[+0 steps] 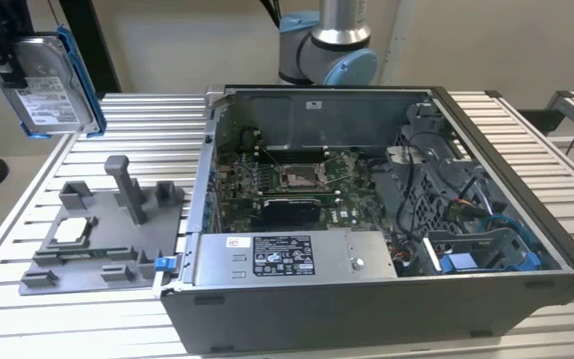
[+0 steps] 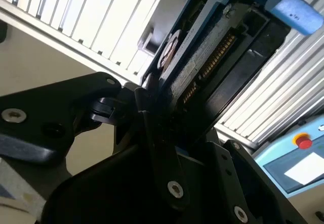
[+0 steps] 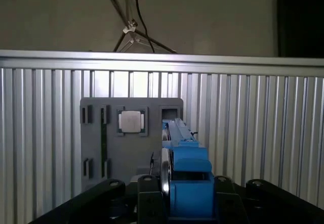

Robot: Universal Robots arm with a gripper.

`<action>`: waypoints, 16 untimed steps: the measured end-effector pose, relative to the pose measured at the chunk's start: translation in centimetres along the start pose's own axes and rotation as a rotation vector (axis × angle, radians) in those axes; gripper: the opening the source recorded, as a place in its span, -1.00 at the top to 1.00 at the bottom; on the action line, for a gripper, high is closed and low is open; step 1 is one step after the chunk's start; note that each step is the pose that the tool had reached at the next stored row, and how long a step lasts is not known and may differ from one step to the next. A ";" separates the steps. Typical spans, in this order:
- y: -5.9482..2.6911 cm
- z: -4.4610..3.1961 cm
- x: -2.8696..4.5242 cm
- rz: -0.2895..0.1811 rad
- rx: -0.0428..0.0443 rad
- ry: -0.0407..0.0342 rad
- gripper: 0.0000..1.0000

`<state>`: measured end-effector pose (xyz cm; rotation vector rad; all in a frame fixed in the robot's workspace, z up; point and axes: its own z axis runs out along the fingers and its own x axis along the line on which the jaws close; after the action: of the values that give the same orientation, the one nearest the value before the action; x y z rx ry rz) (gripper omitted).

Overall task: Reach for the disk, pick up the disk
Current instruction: 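Pick up the disk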

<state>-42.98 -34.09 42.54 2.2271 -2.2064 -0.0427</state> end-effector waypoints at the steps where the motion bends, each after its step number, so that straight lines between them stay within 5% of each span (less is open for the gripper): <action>1: 0.00 -0.19 0.00 0.000 0.0000 0.0000 1.00; 16: 0.11 -4.66 -0.07 0.000 0.0001 -0.0001 1.00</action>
<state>-42.98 -34.09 47.20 2.2272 -2.2065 -0.0426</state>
